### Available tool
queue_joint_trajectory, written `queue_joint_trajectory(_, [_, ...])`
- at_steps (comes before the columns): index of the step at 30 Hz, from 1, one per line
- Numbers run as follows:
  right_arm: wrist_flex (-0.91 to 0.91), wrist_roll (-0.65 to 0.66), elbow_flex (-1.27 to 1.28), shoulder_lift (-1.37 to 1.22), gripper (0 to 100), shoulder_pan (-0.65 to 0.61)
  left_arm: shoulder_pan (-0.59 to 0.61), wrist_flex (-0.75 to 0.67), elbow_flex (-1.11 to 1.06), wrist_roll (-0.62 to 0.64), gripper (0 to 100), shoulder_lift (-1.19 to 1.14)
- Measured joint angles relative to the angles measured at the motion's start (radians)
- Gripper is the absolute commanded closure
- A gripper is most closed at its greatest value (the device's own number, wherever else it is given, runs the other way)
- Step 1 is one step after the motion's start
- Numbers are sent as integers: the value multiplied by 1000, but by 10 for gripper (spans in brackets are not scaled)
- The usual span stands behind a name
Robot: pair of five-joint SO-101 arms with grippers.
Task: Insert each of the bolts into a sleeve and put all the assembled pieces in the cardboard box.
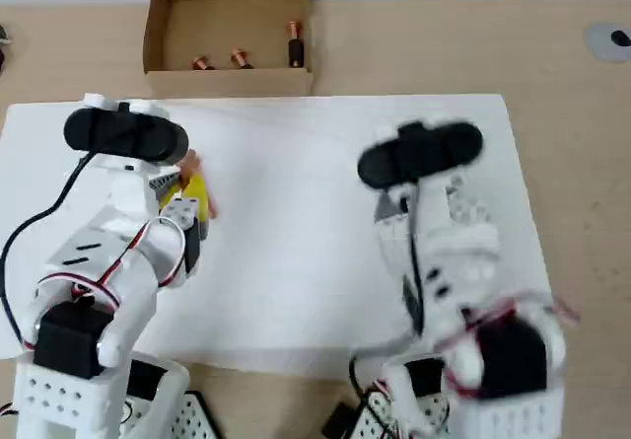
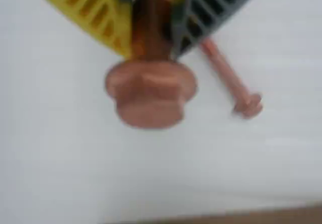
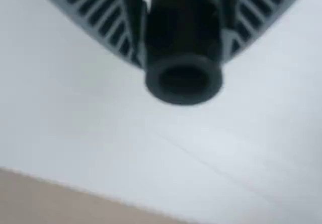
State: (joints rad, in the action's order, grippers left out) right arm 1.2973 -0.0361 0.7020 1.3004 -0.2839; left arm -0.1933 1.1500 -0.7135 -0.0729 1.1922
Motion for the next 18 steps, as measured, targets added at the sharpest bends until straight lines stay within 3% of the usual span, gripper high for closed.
queue_joint_trajectory(3, [-87,-95,132,164,986,-75,0,-71,-11,75,990,-2])
queue_joint_trajectory(9, [-285,-127,436,474,986,-189,0,-209,-35,192,990,-3])
queue_joint_trajectory(13, [-318,-130,606,506,986,-285,-9,-288,-34,199,990,-3])
queue_joint_trajectory(18, [-324,-130,680,508,987,-422,-135,-313,-35,199,990,-3])
